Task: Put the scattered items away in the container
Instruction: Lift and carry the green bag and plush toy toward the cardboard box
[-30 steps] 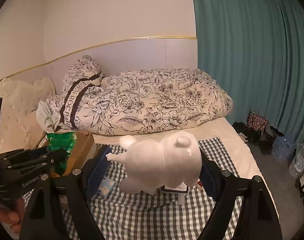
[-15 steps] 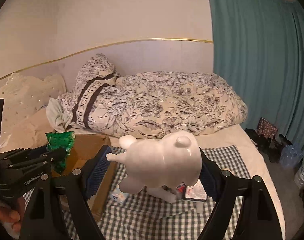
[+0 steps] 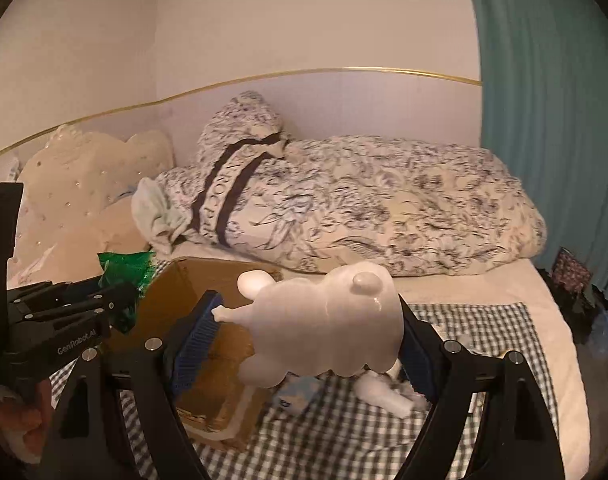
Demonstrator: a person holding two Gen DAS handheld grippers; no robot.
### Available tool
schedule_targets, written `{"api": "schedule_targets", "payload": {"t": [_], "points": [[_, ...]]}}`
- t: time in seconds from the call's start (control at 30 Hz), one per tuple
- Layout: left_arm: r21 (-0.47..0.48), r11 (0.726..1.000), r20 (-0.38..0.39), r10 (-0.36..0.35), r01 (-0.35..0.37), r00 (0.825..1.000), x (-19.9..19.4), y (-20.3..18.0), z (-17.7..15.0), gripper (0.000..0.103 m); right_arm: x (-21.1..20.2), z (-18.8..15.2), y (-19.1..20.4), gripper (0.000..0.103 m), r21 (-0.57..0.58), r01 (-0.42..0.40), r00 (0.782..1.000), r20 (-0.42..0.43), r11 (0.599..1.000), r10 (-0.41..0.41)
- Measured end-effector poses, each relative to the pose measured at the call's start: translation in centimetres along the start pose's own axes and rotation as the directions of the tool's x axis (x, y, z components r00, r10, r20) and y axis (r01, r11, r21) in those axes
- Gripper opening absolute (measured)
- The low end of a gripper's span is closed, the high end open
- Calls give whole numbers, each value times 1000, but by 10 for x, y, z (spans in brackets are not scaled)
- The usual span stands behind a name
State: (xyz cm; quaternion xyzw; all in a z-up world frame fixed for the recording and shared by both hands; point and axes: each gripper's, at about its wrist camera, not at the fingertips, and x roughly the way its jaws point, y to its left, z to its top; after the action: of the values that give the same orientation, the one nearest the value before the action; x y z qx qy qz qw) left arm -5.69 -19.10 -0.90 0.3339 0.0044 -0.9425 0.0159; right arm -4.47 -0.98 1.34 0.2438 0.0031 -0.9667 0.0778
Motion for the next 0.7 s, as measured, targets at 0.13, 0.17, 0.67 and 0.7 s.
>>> {"api": "schedule_targets", "payload": {"t": [0.13,0.17,0.67,0.7], "points": [[-3,1000,-7,25,-25,1000,2,14,-1,32,10,4,18,82,-21,-30,1000,-6,999,29],[-5,1000,-9,31,-31,999,3,18,-1,32,12,5,20,82,-24,-36,999,-7,999,35],[-31,995,-24,96,-97,995,11,72,2,32,45,9,64,82,-65,-98,994,-60,993,94],[-33,995,-24,98,-98,995,11,75,2,32,47,9,66,82,-68,-101,993,-62,993,97]]}}
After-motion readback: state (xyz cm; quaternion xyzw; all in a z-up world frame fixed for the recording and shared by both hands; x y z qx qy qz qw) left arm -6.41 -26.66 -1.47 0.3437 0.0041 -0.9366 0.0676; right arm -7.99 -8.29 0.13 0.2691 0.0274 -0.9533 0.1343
